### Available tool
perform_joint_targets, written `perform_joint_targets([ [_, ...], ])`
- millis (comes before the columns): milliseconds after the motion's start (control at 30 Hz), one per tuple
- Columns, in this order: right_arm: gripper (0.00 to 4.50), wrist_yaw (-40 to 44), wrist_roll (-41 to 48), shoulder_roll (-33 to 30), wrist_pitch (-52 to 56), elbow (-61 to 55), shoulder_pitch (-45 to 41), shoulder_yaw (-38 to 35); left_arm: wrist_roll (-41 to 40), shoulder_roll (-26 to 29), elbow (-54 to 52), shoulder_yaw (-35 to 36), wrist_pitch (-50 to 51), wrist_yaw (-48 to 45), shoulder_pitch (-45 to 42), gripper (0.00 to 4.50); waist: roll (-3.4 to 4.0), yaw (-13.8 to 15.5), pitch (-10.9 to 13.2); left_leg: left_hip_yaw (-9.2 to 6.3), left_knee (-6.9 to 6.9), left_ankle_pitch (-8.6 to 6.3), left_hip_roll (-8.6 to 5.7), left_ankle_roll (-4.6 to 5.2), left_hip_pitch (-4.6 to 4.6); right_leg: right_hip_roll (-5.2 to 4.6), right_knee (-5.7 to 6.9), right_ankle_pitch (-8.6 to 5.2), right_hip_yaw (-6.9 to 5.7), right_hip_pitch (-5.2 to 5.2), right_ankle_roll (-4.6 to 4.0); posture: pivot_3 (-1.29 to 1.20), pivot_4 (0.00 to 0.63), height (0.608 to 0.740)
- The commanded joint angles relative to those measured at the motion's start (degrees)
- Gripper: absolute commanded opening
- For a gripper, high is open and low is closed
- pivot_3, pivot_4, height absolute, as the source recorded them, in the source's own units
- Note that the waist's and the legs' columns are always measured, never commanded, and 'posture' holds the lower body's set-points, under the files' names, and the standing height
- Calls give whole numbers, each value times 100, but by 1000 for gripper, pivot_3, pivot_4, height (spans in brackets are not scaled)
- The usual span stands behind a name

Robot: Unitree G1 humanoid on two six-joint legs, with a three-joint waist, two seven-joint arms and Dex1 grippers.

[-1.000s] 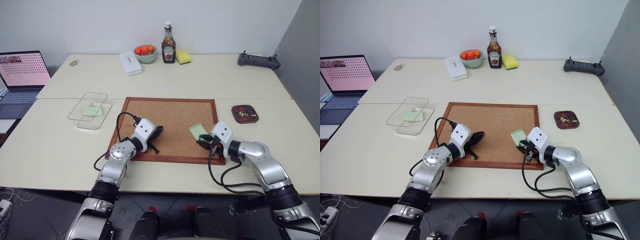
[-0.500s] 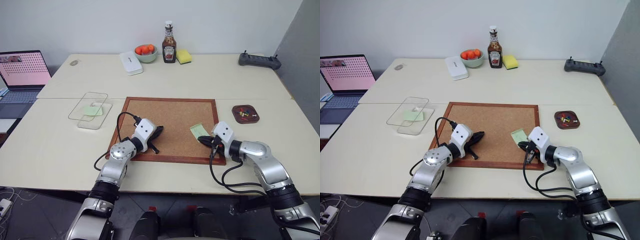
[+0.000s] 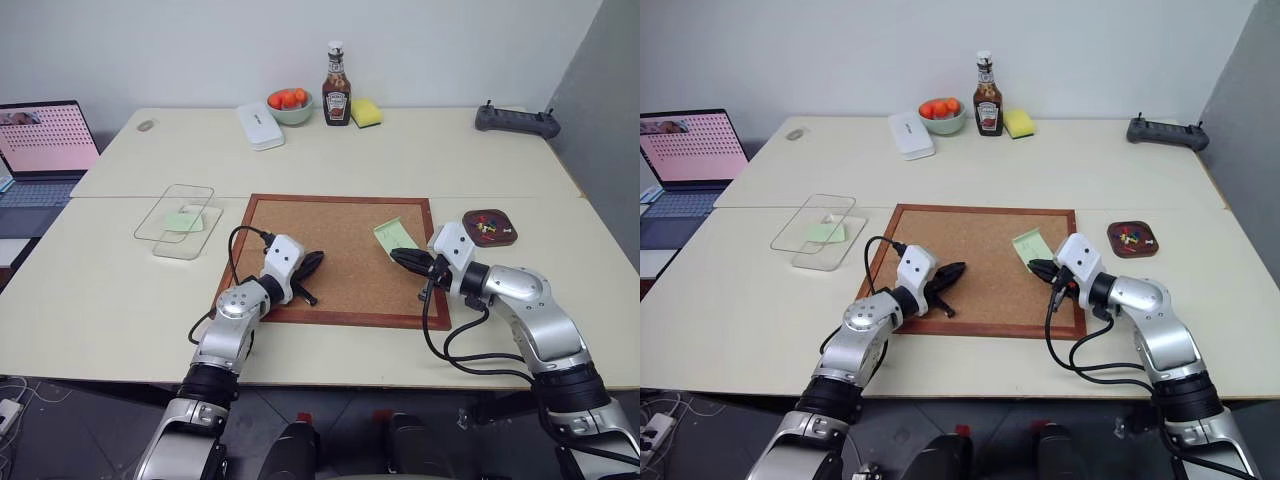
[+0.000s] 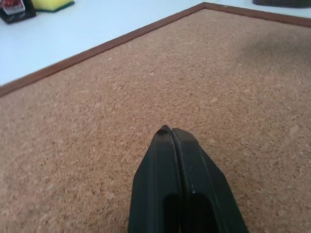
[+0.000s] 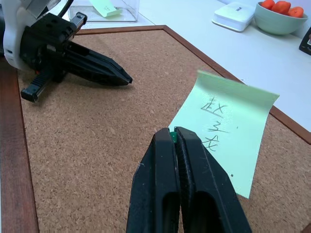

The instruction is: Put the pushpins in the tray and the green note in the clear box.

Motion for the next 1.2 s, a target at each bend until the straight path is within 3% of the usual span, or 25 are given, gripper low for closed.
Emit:
perform_joint_targets([
  [33, 0, -11, -31, 16, -240, -108, -191, -38, -630, -40, -667, 258, 827, -127, 145, 869, -10, -3, 7, 0, 0, 0, 0, 0, -4, 0, 0, 0, 0, -4, 0, 0, 150, 740],
  [400, 0, 43, -194, 27, -649, 27, -361, 75, -1956, -262, -1638, 837, 2686, 118, 124, 2930, -52, 5, 32, -11, 0, 0, 2, -3, -37, 0, -41, 3, -10, -12, 0, 0, 150, 740],
  [433, 0, 53, -212, 20, -679, 10, -376, 83, -2150, -343, -1696, 895, 2914, 162, 79, 3137, -53, 5, 33, -12, 0, 0, 3, -4, -40, 0, -43, 3, -11, -13, 0, 0, 150, 740],
  [467, 0, 76, -227, 9, -701, -54, -400, 104, -2496, -509, -1752, 973, 3270, 211, -24, 3647, -54, 6, 34, -13, 0, 2, 2, -7, -43, 0, -47, 3, -12, -13, 0, 0, 150, 740],
  [533, 0, 100, -220, 10, -685, -172, -441, 132, -3030, -808, -1792, 1120, 3784, 336, -226, 3802, -60, 15, 37, -14, 0, 9, 2, -22, -48, -1, -53, 3, -14, -14, 0, 0, 150, 740],
  [733, 0, 94, -151, 46, -530, -365, -504, 166, -3893, -1392, -1515, 1503, 4449, 645, -810, 3802, -72, 27, 44, -19, 14, 12, -2, -28, -66, -4, -57, 4, -20, -18, 3, 0, 150, 740],
  [1133, 0, 56, -125, 73, -345, -612, -537, 184, -4311, -1918, -402, 1910, 4602, 1002, -1502, 3802, -73, 21, 45, -15, 14, 14, -1, -31, -65, -4, -56, 4, -18, -20, 2, 0, 150, 740],
  [1200, 0, 49, -125, 80, -326, -635, -540, 188, -4333, -1967, -217, 1964, 4570, 1037, -1594, 3457, -74, 22, 45, -15, 14, 14, -2, -31, -66, -4, -56, 4, -17, -20, 2, 0, 150, 740],
])
